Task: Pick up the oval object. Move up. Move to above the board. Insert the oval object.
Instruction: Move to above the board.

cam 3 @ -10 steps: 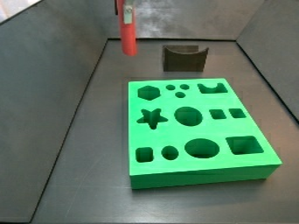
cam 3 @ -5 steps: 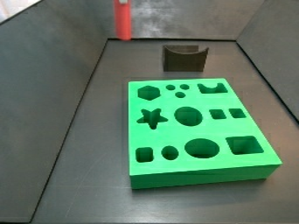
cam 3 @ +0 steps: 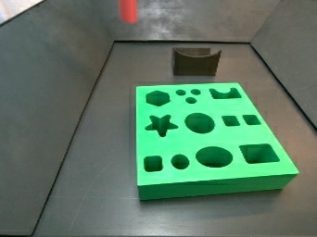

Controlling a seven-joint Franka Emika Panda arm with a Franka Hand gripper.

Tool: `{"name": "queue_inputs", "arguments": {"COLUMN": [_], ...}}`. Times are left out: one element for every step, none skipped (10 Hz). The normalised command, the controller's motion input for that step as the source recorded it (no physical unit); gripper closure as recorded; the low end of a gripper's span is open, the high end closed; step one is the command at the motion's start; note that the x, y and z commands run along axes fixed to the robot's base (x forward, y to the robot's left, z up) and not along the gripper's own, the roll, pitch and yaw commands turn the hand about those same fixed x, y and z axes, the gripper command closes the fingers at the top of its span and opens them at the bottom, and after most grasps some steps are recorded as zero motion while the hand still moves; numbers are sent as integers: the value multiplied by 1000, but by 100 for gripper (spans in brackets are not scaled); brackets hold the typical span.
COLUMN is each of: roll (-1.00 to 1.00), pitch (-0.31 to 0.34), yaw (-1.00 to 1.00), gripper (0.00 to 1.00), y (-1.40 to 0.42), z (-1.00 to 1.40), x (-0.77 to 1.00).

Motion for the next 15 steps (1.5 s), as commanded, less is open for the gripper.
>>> {"name": "queue_inputs", "arguments": {"roll": [12, 21, 52, 42, 55, 61, 62, 68, 86, 119, 165, 195, 168, 151, 136], "pitch": [-33, -33, -16, -8, 7, 21, 45, 59, 85, 121, 168, 218, 184, 145, 112], "yaw": [1000, 1000, 1000, 1000, 1000, 1000, 1000, 1000, 1000, 1000, 1000, 942, 597, 380, 227], "gripper": [100, 100, 100, 100, 100, 100, 100, 100, 100, 100, 100, 100, 100, 100, 100], "y": [-1000, -1000, -1000, -1000, -1000, -1000, -1000, -1000, -1000, -906, -630, -386, -207, -142, -96], "z": [282, 275, 280, 285, 284, 282, 284, 284, 287, 260, 172, 107, 59, 40, 30], "x": [347, 350, 353, 364, 372, 379, 404, 412, 432, 440, 348, 262, 174, 126, 99]}}
